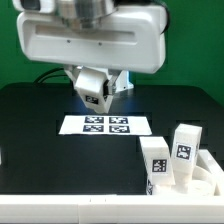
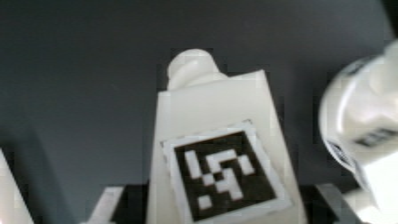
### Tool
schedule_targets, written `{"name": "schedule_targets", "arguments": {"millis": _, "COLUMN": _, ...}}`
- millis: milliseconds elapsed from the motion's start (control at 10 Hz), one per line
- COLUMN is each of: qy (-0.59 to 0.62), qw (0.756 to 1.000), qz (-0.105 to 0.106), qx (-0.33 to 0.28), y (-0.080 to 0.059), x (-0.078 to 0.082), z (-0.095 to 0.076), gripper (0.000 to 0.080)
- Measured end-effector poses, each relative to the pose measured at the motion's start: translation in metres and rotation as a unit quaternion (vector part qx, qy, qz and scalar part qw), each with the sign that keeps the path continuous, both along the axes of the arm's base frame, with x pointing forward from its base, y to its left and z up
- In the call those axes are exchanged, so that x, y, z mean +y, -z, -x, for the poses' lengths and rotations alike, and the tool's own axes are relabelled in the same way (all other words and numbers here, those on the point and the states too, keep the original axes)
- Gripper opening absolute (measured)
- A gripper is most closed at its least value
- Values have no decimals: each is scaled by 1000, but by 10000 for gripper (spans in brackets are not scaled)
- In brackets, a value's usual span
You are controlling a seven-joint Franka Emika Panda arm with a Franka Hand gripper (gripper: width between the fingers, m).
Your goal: Assemble stool
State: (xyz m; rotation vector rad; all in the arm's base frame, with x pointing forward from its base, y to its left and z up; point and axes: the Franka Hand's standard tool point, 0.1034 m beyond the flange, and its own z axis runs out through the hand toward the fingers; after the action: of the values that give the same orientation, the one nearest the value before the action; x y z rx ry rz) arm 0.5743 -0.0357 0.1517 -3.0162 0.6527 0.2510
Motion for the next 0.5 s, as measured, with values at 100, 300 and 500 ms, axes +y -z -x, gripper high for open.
{"name": "schedule_targets", "arguments": {"millis": 100, "qy": 43, "qw": 998, "qz": 9, "qx": -49, "y": -13, "x": 23, "z": -18, "gripper": 323}}
{"name": "schedule_targets", "arguments": {"millis": 300, "qy": 76, "qw": 990, "qz": 15, "qx": -119, "y": -32, "x": 70, "z": -38, "gripper": 323}}
{"name": "schedule_targets", "arguments": {"millis": 500, "qy": 77, "qw": 978, "qz": 24, "qx": -191, "y": -27, "x": 78, "z": -45, "gripper": 323}}
